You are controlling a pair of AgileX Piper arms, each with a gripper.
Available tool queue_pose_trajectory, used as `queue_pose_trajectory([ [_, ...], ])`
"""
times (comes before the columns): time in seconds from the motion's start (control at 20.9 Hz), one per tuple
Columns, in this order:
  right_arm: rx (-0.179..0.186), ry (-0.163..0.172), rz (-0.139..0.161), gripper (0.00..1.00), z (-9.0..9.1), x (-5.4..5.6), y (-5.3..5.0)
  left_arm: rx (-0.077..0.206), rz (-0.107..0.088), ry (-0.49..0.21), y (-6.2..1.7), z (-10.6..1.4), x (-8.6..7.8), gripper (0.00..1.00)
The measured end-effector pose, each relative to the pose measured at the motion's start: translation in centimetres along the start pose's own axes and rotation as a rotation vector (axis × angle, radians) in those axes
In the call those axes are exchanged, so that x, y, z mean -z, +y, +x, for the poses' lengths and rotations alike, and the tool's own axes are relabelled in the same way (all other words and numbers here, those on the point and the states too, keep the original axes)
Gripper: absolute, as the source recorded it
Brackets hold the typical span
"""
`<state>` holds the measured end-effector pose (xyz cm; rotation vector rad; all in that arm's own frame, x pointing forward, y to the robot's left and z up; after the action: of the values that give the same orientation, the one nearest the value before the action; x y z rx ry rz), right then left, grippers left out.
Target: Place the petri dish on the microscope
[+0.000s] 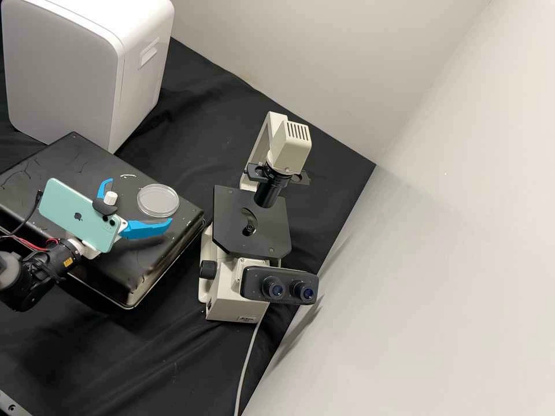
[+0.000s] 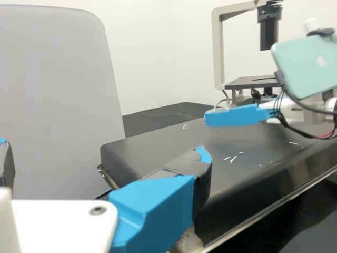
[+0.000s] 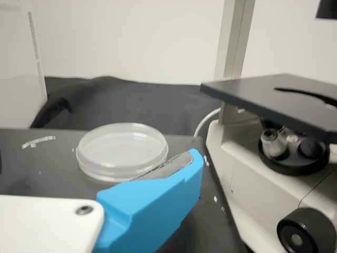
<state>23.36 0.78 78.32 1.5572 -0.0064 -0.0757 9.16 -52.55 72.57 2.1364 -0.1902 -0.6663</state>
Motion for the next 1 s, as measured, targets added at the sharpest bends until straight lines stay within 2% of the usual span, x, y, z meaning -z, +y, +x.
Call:
queue_pose_trajectory([
  [0.1, 0.017, -0.02, -0.001, 1.0, 0.1, -0.4, -0.4, 0.001, 0.0, -0.005, -0.01, 0.0, -0.1, 1.0],
  [0.24, -0.001, -0.039, -0.001, 1.0, 0.9, -0.9, -0.2, 0.001, 0.0, -0.005, -0.01, 0.0, -0.1, 1.0],
  [0.38, -0.018, -0.043, -0.004, 1.0, 1.7, -1.2, -0.1, 0.001, 0.0, -0.005, -0.01, 0.0, -0.1, 1.0],
  [0.53, -0.017, -0.044, -0.014, 1.0, 2.3, -1.3, -0.3, 0.001, 0.0, -0.005, -0.01, 0.0, -0.1, 1.0],
  [1.0, -0.033, -0.036, -0.013, 1.0, 3.8, -1.4, -0.4, 0.002, 0.002, -0.005, -0.04, 0.0, -0.1, 1.0],
])
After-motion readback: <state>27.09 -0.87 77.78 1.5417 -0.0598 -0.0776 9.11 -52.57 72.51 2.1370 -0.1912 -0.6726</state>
